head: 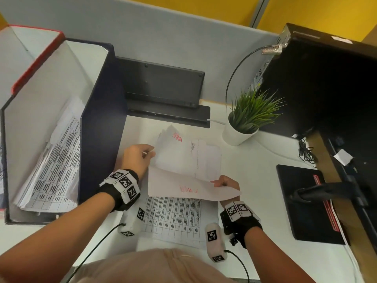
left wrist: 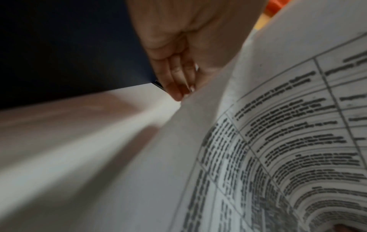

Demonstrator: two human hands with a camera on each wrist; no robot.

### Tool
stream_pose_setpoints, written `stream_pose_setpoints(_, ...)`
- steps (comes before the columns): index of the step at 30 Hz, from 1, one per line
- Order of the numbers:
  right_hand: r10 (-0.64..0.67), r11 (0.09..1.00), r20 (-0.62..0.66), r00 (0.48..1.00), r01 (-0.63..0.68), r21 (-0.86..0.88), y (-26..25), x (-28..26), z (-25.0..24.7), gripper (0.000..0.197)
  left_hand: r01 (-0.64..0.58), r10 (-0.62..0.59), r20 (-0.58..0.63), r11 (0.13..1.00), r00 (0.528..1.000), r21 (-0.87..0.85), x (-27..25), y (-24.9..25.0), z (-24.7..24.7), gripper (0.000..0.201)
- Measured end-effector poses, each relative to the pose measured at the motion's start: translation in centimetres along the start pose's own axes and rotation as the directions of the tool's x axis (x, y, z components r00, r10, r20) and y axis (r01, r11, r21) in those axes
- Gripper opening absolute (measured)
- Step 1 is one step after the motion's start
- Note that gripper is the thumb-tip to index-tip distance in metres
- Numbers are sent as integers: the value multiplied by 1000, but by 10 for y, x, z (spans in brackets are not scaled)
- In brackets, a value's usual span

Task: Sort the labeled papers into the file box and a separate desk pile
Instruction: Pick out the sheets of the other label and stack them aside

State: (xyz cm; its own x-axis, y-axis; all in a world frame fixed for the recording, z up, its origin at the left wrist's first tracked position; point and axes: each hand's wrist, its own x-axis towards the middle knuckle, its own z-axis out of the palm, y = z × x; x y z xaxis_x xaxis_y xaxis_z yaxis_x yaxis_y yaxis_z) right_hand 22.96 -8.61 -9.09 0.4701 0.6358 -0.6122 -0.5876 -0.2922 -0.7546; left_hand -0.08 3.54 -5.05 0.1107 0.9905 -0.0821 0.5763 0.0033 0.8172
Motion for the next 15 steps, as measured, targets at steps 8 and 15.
stream_pose_setpoints(8, -394, 784, 110, 912, 396, -477, -10, -5, -1, 62, 66, -21, 118, 916, 993, -396, -12, 15, -5, 36)
stream_pose_setpoints(15, -328, 786, 163, 930, 365, -500, -8, -9, -3, 24, 335, -225, 304, 862, 926, -381, -9, 27, -4, 24)
